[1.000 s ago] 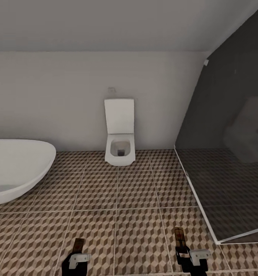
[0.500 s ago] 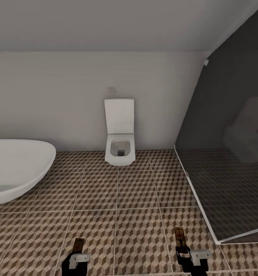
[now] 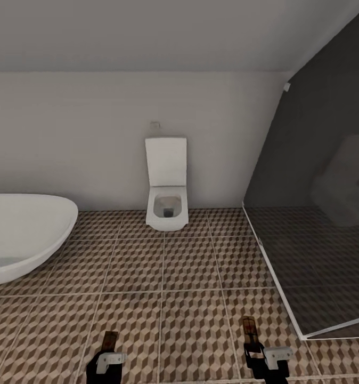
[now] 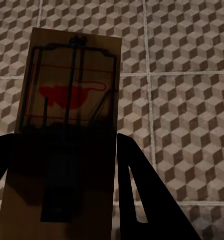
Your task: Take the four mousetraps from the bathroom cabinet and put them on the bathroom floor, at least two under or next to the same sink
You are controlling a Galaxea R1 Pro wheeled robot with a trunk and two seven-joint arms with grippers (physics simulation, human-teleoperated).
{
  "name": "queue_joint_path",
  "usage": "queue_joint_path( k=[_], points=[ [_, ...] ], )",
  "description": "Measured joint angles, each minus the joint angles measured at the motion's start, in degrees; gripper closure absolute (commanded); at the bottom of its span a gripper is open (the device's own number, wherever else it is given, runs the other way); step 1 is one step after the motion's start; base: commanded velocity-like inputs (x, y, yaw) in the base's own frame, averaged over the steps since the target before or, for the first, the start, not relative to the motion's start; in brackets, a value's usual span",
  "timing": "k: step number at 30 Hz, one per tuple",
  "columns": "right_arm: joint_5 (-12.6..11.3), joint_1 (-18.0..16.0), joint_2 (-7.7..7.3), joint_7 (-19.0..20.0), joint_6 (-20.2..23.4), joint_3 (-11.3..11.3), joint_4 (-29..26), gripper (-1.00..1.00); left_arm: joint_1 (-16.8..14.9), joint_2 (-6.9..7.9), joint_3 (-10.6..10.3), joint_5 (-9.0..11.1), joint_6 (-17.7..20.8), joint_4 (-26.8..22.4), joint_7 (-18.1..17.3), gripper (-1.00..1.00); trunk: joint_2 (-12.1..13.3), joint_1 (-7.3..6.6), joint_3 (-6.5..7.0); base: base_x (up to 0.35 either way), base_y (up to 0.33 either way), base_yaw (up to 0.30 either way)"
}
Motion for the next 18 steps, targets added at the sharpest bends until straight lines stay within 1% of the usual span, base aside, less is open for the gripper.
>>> queue_joint_path(
  k=[5, 6, 7, 8, 9, 10, 11, 12, 13, 15, 16, 18],
  points=[
    [0.2, 0.0, 0.27, -0.2, 0.8, 0.0, -0.9, 1.0, 0.1, -0.15, 0.1, -0.1, 0.2, -0.2, 0.0, 1.0, 0.0, 0.0, 0.0, 0.0, 0.0, 0.0],
    [0.2, 0.0, 0.34, -0.2, 1.1, 0.0, -1.2, 1.0, 0.1, -0.25, 0.2, -0.1, 0.6, -0.2, 0.0, 1.0, 0.0, 0.0, 0.0, 0.0, 0.0, 0.0],
    [0.2, 0.0, 0.59, -0.3, 2.2, 0.1, -1.9, 1.0, 0.1, -0.4, 0.3, -0.1, 2.1, -0.3, 0.1, 1.0, 0.0, 0.0, 0.0, 0.0, 0.0, 0.0],
    [0.3, -0.1, 0.89, -0.4, 4.0, 0.1, -2.9, 1.0, 0.1, -0.52, 0.4, 0.0, 5.2, -0.7, 0.1, 1.0, 0.0, 0.0, 0.0, 0.0, 0.0, 0.0],
    [0.3, -0.1, 1.15, -0.5, 6.4, 0.1, -4.2, 1.0, 0.1, -0.63, 0.4, 0.0, 9.6, -2.0, 0.1, 1.0, 0.0, 0.0, 0.0, 0.0, 0.0, 0.0],
    [0.3, -0.1, 1.26, -0.5, 7.8, 0.1, -5.0, 1.0, 0.0, -0.68, 0.4, 0.0, 12.1, -3.0, 0.1, 1.0, 0.0, 0.0, 0.0, 0.0, 0.0, 0.0],
    [0.4, -0.2, 1.46, -0.6, 10.6, 0.1, -6.7, 1.0, 0.0, -0.76, 0.4, -0.1, 17.6, -6.2, 0.1, 1.0, 0.0, 0.01, 0.0, 0.0, 0.0, 0.0],
    [0.3, -0.2, 1.71, -0.7, 13.5, 0.1, -8.6, 1.0, 0.0, -0.81, 0.4, -0.1, 23.6, -10.6, 0.0, 1.0, 0.0, 0.01, 0.01, 0.0, 0.0, 0.0],
    [0.3, -0.2, 1.85, -0.7, 14.9, 0.1, -9.6, 1.0, 0.0, -0.83, 0.4, -0.1, 26.8, -13.1, 0.0, 1.0, 0.0, 0.0, 0.0, 0.0, 0.0, 0.0],
    [0.3, -0.4, 2.8, -0.8, 19.4, 0.1, -12.6, 1.0, 0.0, -0.87, 0.4, -0.1, 38.8, -23.5, -0.3, 1.0, 0.0, 0.01, 0.01, 0.0, 0.0, 0.0],
    [0.4, -0.5, 3.68, -0.9, 20.9, 0.2, -13.8, 1.0, -0.1, -0.83, 0.5, -0.1, 43.8, -29.0, -0.4, 1.0, 0.0, 0.01, 0.01, 0.0, 0.0, 0.0],
    [1.2, -1.7, 6.01, -1.9, 23.1, 0.3, -15.3, 1.0, 0.0, -0.77, 0.3, 0.0, 53.2, -39.8, -0.4, 1.0, 0.0, 0.01, 0.02, 0.0, 0.0, 0.0]
  ],
)
